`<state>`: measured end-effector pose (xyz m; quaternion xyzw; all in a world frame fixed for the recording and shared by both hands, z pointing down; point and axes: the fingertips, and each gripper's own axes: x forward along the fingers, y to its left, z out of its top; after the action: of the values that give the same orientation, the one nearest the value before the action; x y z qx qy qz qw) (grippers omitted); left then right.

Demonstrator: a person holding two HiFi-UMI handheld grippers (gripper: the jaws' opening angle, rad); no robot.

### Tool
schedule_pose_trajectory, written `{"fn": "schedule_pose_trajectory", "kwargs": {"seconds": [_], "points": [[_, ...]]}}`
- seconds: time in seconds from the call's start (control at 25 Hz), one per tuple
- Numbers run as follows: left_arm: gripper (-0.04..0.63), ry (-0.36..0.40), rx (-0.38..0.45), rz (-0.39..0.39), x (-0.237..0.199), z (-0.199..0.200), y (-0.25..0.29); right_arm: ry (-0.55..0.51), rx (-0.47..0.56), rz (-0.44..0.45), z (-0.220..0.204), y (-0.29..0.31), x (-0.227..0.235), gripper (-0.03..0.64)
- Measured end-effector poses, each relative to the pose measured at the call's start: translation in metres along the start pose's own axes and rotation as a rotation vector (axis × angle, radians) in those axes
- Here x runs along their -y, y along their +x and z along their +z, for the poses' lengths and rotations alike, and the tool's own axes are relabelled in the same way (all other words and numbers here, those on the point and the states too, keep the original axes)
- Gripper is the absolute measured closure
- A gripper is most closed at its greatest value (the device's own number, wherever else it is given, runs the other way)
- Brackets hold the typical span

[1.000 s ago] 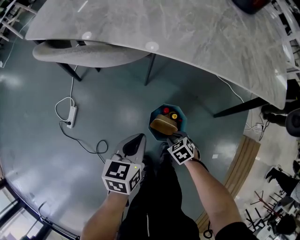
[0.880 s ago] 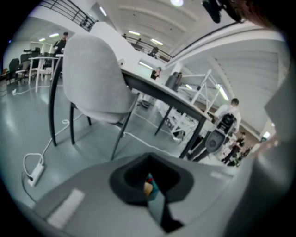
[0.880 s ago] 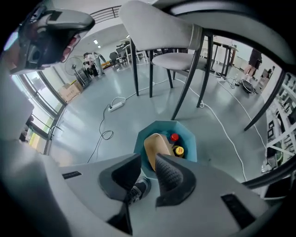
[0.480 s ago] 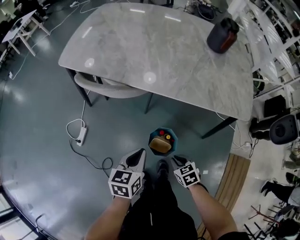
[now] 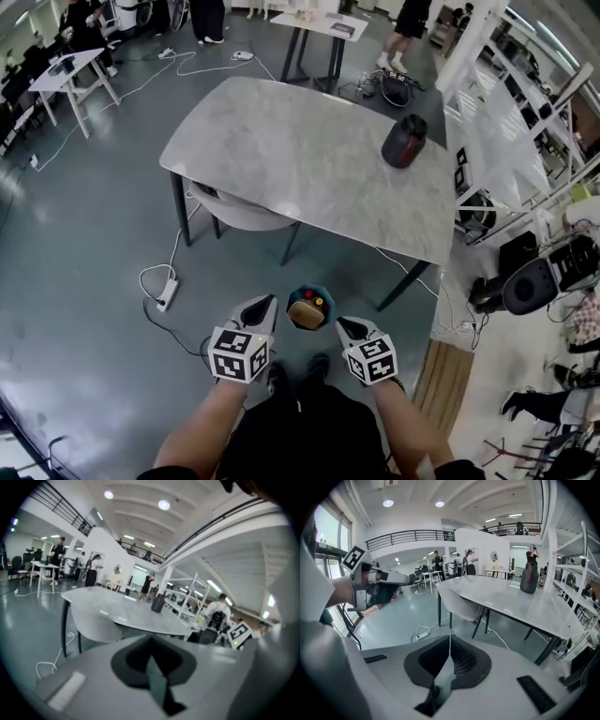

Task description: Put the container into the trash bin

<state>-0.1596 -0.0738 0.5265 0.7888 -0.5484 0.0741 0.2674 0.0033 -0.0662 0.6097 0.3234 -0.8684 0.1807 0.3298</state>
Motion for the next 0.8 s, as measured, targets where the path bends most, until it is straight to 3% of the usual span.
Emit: {"fn": "schedule_pose_trajectory", "kwargs": {"seconds": [0.24,0.44,0.8], "points": [[0.591,0.087,0.054,-0.018,0.029,0.036,-0.050,0.016,0.123,-0.016,0.039,-0.046,-0.016,0.620],[0.591,0.118,0.093,-0.014,0.060,0.065,-0.068,-0.002,0.183,0.016,0.056,-0.086,-0.027,0.621],[0.591,0.175,0.176,0.025,0.127,0.087,-0.080,-0.032,0.295,0.081,0.053,-0.172,-0.015,0.623]]}}
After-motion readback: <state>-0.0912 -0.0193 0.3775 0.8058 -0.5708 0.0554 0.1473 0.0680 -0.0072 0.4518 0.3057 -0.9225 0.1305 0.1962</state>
